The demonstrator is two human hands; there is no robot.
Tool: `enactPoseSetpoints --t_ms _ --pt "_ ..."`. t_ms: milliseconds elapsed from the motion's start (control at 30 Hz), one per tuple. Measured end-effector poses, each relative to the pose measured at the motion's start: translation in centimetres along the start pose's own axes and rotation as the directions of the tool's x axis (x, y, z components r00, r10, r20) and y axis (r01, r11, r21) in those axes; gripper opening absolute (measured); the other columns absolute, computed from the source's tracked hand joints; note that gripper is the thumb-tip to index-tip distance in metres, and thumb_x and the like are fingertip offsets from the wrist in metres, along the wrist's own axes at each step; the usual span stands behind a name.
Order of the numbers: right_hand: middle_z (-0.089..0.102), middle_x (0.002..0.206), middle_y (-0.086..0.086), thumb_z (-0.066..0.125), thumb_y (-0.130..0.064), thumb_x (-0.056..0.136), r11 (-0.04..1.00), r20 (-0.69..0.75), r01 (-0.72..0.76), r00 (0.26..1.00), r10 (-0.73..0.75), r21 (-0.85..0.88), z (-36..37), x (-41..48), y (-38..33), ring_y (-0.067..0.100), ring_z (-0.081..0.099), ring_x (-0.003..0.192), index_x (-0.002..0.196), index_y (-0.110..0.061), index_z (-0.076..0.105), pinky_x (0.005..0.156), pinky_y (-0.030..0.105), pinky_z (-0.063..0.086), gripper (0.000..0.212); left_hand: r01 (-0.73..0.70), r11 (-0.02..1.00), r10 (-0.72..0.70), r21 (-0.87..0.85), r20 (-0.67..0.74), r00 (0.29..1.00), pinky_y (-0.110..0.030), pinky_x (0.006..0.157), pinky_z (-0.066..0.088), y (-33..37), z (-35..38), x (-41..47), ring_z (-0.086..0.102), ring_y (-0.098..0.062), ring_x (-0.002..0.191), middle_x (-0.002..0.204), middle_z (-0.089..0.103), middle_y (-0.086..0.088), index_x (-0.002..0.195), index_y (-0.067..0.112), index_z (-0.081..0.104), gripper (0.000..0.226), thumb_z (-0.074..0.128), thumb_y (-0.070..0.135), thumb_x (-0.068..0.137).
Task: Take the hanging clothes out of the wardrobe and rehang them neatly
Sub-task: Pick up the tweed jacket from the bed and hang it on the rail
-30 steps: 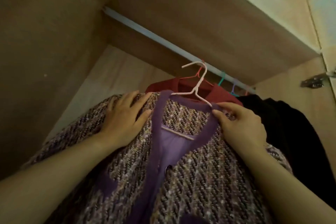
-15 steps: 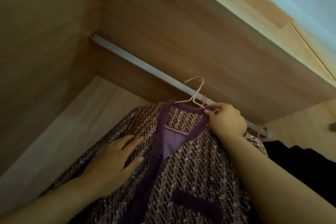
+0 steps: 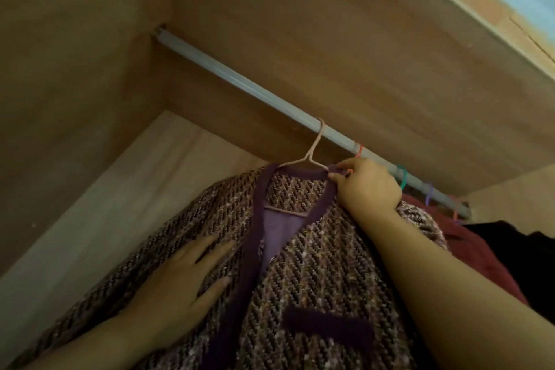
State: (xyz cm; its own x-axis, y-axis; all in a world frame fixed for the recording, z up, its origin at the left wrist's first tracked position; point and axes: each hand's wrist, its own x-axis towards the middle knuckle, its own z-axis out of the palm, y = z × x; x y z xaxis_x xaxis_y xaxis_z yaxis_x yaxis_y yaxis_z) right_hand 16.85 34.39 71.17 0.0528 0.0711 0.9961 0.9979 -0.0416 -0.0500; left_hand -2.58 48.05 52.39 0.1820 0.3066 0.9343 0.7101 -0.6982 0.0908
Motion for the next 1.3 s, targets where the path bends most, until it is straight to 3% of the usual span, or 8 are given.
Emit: enactPoseSetpoints --t_ms 100,167,267,500,667,867,1100,1300 --pt "0.063 0.110 0.005 0.047 -0.045 0.092 0.987 -0.070 0.117 0.990 -0.125 -0.108 0.6 -2.7 -0.1 0.028 0.059 0.098 0.118 -0.029 0.060 0.070 0.033 0.042 0.033 0.007 1.000 -0.007 0.013 0.003 1.000 -0.019 0.110 -0.001 -0.2 0.5 -2.3 -0.018 0.005 0.135 0.139 -0.027 0.034 0.129 0.066 -0.011 0.073 -0.013 0.086 0.058" --pt "0.055 0.126 0.010 0.040 -0.048 0.093 0.965 -0.102 0.170 0.976 -0.193 -0.198 0.5 -5.1 -0.4 0.032 0.051 0.112 0.125 -0.024 0.055 0.089 0.039 0.040 0.042 0.017 1.000 -0.017 0.016 -0.031 0.999 -0.019 0.109 -0.003 0.0 0.8 -4.0 -0.019 0.004 0.135 0.142 -0.028 0.032 0.129 0.067 -0.011 0.068 -0.012 0.084 0.063" --pt "0.028 0.151 0.009 0.031 -0.053 0.094 0.960 0.015 0.182 0.983 -0.183 -0.212 0.4 -10.8 -0.4 0.030 0.023 0.138 0.139 -0.024 0.040 0.112 0.045 0.017 0.055 0.059 0.998 -0.058 0.018 -0.036 0.998 -0.026 0.114 0.004 0.0 1.4 -7.0 -0.013 0.001 0.139 0.152 -0.017 0.025 0.134 0.063 -0.011 0.063 -0.001 0.074 0.072" --pt "0.041 0.145 0.012 0.030 -0.054 0.087 0.966 0.192 0.239 0.957 -0.218 -0.095 1.6 -30.7 3.1 0.034 0.038 0.132 0.134 -0.016 0.050 0.106 0.049 0.025 0.064 -0.024 0.999 0.025 0.033 -0.019 1.000 -0.031 0.114 0.009 1.0 2.5 -17.0 -0.007 -0.004 0.142 0.156 -0.004 0.018 0.146 0.045 0.014 0.062 0.013 0.064 0.087" --pt "0.044 0.143 0.011 0.031 -0.056 0.088 0.972 0.341 0.210 0.926 -0.164 -0.101 -0.5 -40.6 5.1 0.034 0.042 0.130 0.135 -0.015 0.048 0.105 0.043 0.018 0.065 0.039 0.997 -0.039 -0.060 -0.001 0.999 -0.035 0.112 0.018 2.9 2.8 -25.1 0.017 -0.015 0.141 0.155 0.018 0.006 0.144 0.034 0.031 0.058 0.025 0.056 0.091" --pt "0.021 0.155 0.010 0.035 -0.053 0.089 0.987 0.493 0.158 0.858 -0.140 0.005 -4.1 -49.6 6.1 0.029 0.017 0.142 0.145 -0.018 0.032 0.112 0.043 0.015 0.065 0.149 0.980 -0.118 -0.129 0.223 0.968 -0.041 0.112 0.024 7.2 4.4 -35.2 0.016 -0.014 0.140 0.155 0.017 0.010 0.144 0.038 0.027 0.058 0.022 0.060 0.091" --pt "0.031 0.151 0.009 0.037 -0.051 0.092 0.997 0.711 -0.059 0.703 0.002 0.055 -11.1 -62.7 6.9 0.029 0.032 0.138 0.142 -0.017 0.039 0.103 0.048 0.040 0.060 0.171 0.973 -0.059 -0.154 0.550 0.833 -0.057 0.108 0.028 12.3 4.8 -46.2 0.023 -0.016 0.141 0.153 0.027 0.007 0.143 0.036 0.030 0.056 0.022 0.059 0.092" --pt "0.034 0.150 0.007 0.029 -0.056 0.092 0.946 0.846 -0.267 0.446 0.292 -0.185 -21.3 -73.7 8.4 0.027 0.030 0.139 0.141 -0.019 0.039 0.108 0.051 0.032 0.062 0.174 0.953 0.080 -0.248 0.761 0.644 -0.054 0.108 0.028 18.0 4.1 -55.4 0.033 -0.020 0.135 0.147 0.037 0.001 0.141 0.028 0.038 0.059 0.025 0.057 0.091"
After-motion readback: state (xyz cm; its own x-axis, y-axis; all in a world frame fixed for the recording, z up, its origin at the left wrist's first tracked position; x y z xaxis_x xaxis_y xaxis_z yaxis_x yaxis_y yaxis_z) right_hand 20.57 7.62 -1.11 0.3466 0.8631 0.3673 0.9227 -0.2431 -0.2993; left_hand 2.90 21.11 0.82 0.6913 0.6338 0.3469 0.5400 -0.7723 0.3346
